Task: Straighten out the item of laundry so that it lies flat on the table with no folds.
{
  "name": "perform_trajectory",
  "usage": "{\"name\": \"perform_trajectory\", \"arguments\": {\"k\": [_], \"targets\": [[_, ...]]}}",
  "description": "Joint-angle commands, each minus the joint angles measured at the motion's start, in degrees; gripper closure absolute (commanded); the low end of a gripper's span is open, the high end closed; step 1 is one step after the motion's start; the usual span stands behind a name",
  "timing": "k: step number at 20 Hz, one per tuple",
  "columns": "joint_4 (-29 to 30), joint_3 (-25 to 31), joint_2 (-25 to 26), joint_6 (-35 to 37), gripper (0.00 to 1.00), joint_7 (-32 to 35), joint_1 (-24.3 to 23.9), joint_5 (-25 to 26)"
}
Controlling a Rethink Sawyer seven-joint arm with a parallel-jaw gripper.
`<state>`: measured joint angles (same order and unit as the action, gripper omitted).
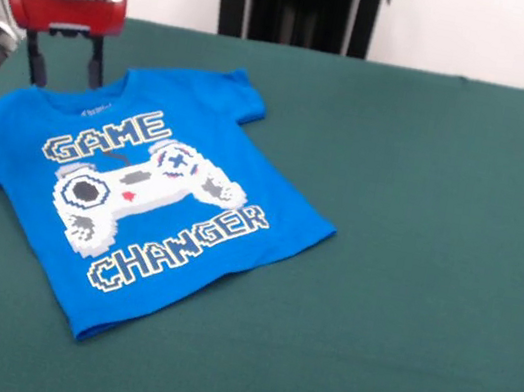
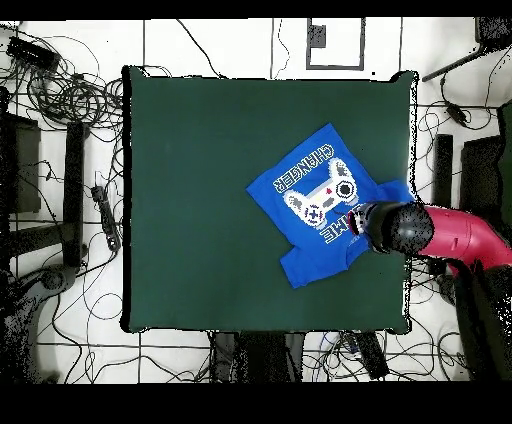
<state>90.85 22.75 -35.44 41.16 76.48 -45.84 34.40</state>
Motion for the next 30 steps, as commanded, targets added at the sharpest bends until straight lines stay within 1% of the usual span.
{"name": "perform_trajectory", "arguments": {"k": [1,5,10,16,23,30], "targets": [[8.45,-1.92,3.08,-7.24,0.0,13.5,4.45,-2.39],[11.26,-3.39,3.64,-11.1,0.0,15.05,5.48,-3.01],[14.33,-6.53,3.23,-15.66,0.0,19.28,8.79,-4.43],[17.39,-8.07,3.11,-18.27,0.0,19.57,10.81,-7.91],[20.75,-11.6,3.71,-24.89,0.0,21.57,14.2,-10.5],[22.71,-12.95,3.69,-26.85,0.0,20.72,15.56,-12.52]]}}
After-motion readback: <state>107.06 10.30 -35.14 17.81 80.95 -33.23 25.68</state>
